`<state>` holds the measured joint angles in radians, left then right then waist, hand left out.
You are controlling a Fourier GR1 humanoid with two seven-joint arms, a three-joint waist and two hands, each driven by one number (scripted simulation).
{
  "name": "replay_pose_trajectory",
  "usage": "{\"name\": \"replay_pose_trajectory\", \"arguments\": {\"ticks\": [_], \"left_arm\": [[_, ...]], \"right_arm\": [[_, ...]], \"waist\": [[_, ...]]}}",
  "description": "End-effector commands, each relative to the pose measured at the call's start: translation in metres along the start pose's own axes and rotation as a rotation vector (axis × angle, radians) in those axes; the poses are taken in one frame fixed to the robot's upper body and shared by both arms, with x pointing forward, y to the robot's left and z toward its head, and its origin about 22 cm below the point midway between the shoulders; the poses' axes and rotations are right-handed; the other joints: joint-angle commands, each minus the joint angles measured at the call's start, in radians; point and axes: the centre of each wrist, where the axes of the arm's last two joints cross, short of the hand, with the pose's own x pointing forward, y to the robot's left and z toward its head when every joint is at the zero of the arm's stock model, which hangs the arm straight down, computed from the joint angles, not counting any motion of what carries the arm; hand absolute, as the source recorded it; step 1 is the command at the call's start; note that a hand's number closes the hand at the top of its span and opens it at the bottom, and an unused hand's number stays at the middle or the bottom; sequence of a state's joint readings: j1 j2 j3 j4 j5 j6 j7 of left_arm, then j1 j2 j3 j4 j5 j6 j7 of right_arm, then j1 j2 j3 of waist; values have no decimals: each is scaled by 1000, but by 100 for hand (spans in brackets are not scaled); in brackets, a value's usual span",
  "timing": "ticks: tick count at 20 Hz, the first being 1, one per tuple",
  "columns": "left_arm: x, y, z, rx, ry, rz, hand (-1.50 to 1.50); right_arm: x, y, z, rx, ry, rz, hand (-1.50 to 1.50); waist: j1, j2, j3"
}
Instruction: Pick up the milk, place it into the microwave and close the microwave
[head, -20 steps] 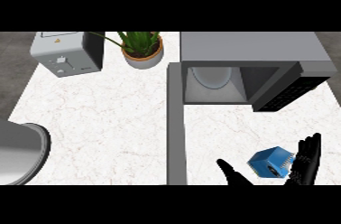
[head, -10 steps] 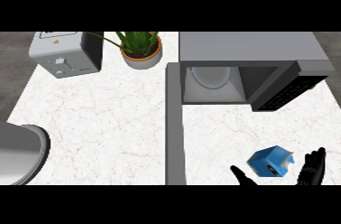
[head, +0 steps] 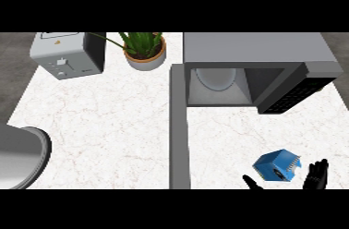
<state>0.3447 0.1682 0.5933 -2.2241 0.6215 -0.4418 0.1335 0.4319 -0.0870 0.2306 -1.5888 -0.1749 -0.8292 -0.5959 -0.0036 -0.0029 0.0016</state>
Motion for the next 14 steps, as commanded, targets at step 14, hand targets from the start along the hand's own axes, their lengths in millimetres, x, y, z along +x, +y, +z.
{"name": "replay_pose_trajectory", "arguments": {"ticks": [14], "left_arm": [[14,-8,-3,-12,2,-14,-150]], "right_arm": [[-81,-6,-20,6,-14,26,-150]], "waist": [[6,2,-1]]}}
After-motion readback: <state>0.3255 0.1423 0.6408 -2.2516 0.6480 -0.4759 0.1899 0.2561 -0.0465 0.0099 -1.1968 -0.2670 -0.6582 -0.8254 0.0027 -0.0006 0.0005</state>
